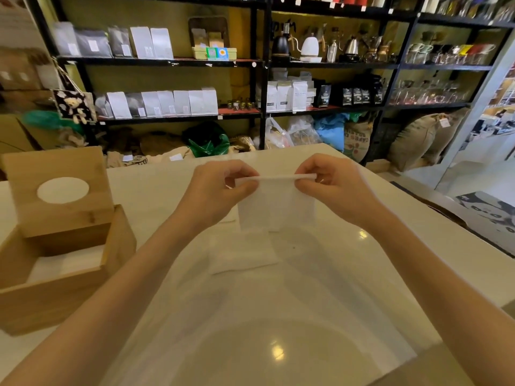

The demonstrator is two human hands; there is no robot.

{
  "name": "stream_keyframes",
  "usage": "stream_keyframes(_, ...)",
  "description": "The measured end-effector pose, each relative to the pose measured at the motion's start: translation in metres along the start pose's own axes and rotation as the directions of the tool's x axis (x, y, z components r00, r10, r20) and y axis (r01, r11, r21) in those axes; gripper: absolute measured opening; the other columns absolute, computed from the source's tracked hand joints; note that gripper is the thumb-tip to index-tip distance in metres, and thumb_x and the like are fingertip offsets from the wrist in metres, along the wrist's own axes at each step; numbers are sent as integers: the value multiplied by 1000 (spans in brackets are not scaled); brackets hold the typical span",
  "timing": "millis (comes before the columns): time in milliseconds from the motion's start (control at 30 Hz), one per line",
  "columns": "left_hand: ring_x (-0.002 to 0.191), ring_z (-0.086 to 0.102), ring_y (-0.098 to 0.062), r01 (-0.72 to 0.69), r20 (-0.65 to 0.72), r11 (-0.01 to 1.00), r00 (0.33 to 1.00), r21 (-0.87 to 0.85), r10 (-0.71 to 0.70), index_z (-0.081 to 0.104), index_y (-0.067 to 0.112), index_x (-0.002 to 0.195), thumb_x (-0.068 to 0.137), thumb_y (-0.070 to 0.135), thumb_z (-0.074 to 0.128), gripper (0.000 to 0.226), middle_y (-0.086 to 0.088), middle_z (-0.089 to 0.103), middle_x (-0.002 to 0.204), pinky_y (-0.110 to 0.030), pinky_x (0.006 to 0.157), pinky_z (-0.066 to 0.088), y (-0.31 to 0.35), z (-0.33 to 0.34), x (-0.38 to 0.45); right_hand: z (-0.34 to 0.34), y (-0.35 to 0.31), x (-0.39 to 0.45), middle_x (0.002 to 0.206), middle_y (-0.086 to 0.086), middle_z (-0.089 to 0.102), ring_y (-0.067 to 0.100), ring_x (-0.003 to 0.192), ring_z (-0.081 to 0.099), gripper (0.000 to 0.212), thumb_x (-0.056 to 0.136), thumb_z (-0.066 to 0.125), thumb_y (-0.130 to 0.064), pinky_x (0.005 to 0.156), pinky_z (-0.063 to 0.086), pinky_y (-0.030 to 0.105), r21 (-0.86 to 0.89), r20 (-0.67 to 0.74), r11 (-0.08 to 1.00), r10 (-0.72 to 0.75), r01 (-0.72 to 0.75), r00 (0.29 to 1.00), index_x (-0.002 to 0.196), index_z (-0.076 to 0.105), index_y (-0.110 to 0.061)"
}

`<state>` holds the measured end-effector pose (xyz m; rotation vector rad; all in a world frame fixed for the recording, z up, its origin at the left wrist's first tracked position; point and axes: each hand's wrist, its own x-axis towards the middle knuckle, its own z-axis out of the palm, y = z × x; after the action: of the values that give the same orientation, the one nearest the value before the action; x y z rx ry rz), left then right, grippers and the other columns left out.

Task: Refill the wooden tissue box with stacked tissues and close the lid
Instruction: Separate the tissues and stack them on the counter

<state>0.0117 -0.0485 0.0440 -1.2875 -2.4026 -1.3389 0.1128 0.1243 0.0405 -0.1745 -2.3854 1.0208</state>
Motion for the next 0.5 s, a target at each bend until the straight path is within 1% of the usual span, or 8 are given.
stream_keyframes(67, 83, 63, -18, 49, 28, 999, 998, 7, -49, 69, 16, 92, 83, 17, 62, 12, 9, 63, 79, -28, 76, 52, 1, -13, -12, 6, -7, -3, 80, -6, 66, 23, 81, 64, 18, 81, 63, -13, 76, 52, 34, 59, 71, 998, 11, -15, 997, 74, 61, -30)
stream_keyframes(133, 82, 64, -17, 102, 69, 994, 992, 30, -104, 69, 19, 90, 82, 19, 63, 10, 7, 66, 81, -30, 75, 54, -1, -25, -26, 13, -12, -7, 77, -5, 67, 17, 75, 64, 15, 81, 64, -12, 73, 52, 30, 114, 165, 992, 26, -45, 986, 75, 63, -26)
stream_keyframes(200, 74, 64, -10, 145, 130, 987, 980, 62, -152, 67, 24, 87, 82, 21, 63, 7, 9, 67, 80, -22, 68, 54, -4, -34, -41, 22, -14, -13, 76, 0, 67, 11, 70, 62, 7, 82, 63, -12, 67, 51, 25, 143, 267, 986, 40, -80, 963, 78, 65, -18)
stream_keyframes(267, 69, 63, -8, 205, 197, 976, 957, 66, -215, 67, 29, 83, 81, 23, 64, 7, 11, 67, 78, -14, 60, 52, -6, -41, -56, 30, -15, -21, 77, 8, 68, 12, 67, 62, 3, 82, 63, -12, 63, 50, 22, 155, 369, 981, 51, -116, 928, 81, 66, -11)
stream_keyframes(367, 66, 65, -6, 356, 293, 934, 892, 9, -343, 67, 30, 79, 78, 22, 67, 8, 9, 70, 74, -13, 55, 50, -14, -47, -75, 43, -14, -32, 77, 15, 69, 16, 65, 62, 5, 82, 64, -14, 62, 50, 22, 144, 518, 977, 62, -158, 853, 82, 67, -10)
stream_keyframes(433, 63, 65, 1, 468, 360, 883, 831, -40, -424, 68, 28, 78, 77, 20, 67, 8, 9, 71, 68, -8, 51, 47, -21, -48, -86, 52, -13, -35, 78, 20, 69, 18, 63, 61, 7, 82, 63, -14, 63, 50, 24, 128, 594, 972, 84, -196, 800, 83, 66, -9)
stream_keyframes(500, 64, 65, 1, 524, 411, 852, 782, -25, -469, 68, 26, 83, 79, 19, 67, 8, 8, 72, 74, -8, 53, 47, -29, -47, -97, 60, -13, -39, 73, 18, 67, 15, 59, 59, 7, 82, 63, -13, 61, 49, 23, 94, 653, 968, 115, -231, 749, 83, 66, -7)
